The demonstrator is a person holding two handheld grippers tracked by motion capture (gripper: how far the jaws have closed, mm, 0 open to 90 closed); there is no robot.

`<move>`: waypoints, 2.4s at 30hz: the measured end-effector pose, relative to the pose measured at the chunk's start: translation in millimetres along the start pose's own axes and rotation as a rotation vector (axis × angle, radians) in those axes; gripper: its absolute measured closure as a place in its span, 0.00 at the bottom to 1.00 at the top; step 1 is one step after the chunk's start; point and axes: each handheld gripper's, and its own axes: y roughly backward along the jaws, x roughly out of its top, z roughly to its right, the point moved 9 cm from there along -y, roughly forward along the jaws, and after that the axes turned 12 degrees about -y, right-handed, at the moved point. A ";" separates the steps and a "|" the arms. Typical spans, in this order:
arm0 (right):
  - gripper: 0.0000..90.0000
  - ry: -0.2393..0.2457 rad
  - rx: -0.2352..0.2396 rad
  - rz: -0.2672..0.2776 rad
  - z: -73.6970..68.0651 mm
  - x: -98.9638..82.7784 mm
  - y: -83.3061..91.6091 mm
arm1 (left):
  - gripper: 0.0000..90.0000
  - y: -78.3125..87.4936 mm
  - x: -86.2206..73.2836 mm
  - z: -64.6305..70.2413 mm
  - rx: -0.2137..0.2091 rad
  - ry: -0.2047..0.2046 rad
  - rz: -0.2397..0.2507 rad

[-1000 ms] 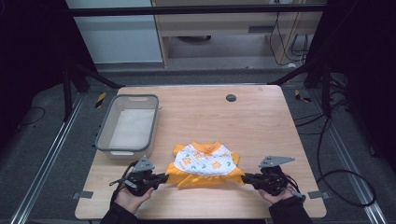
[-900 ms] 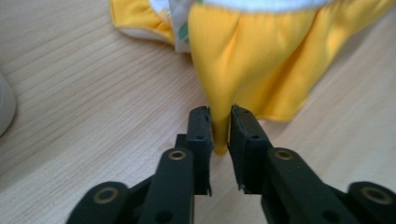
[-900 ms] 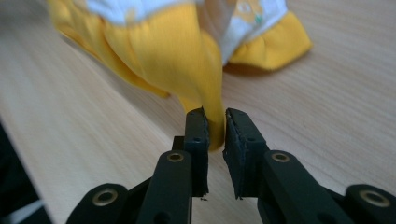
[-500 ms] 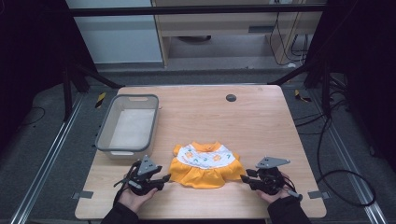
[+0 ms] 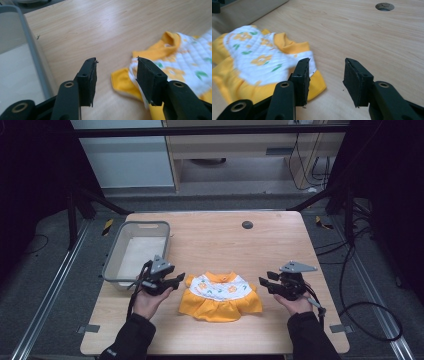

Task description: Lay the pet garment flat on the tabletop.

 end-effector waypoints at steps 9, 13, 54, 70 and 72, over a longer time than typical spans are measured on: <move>0.63 -0.002 -0.048 -0.065 9.6 -6.5 -49.9 | 0.58 -71.3 -10.1 -4.0 -0.027 0.029 -0.170; 0.64 0.017 -0.048 -0.125 4.5 -19.4 -63.0 | 0.60 -84.0 -25.2 3.6 -0.056 0.023 -0.238; 0.96 0.089 -0.012 0.181 -33.9 62.6 -33.0 | 0.98 -18.0 77.9 -15.5 0.108 -0.030 0.121; 0.63 0.127 -0.103 0.120 -21.7 58.2 -30.5 | 0.56 -13.5 54.2 -26.2 0.039 0.086 0.067; 0.62 0.121 -0.085 0.099 -22.7 49.2 -23.7 | 0.57 -8.4 46.0 -19.0 0.009 0.081 0.059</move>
